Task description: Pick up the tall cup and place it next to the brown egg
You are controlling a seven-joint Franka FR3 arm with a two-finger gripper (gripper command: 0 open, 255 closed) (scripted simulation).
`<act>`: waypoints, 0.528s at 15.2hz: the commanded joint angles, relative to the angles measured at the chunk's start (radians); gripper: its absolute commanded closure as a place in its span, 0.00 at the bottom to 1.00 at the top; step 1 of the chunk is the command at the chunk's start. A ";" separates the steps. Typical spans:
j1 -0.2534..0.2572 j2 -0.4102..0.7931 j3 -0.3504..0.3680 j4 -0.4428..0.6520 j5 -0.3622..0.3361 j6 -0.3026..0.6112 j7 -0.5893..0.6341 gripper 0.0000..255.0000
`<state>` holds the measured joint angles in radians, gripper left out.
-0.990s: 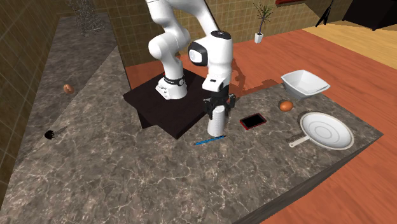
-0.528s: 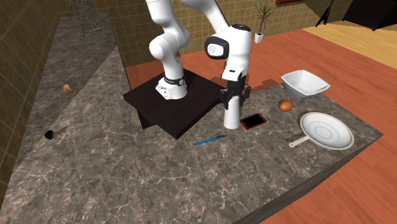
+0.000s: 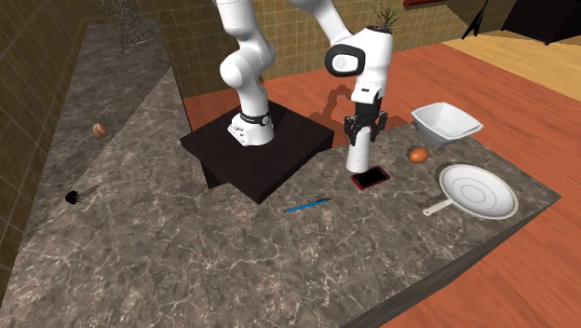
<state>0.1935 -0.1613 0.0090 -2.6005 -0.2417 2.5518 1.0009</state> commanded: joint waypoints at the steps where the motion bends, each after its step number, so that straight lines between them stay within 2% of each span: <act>1: 0.020 0.037 0.031 0.042 0.001 -0.013 0.050 1.00; 8: 0.096 0.166 0.126 0.207 -0.018 -0.077 0.229 1.00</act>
<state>0.2795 -0.0120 0.1239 -2.4171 -0.2571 2.4861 1.2064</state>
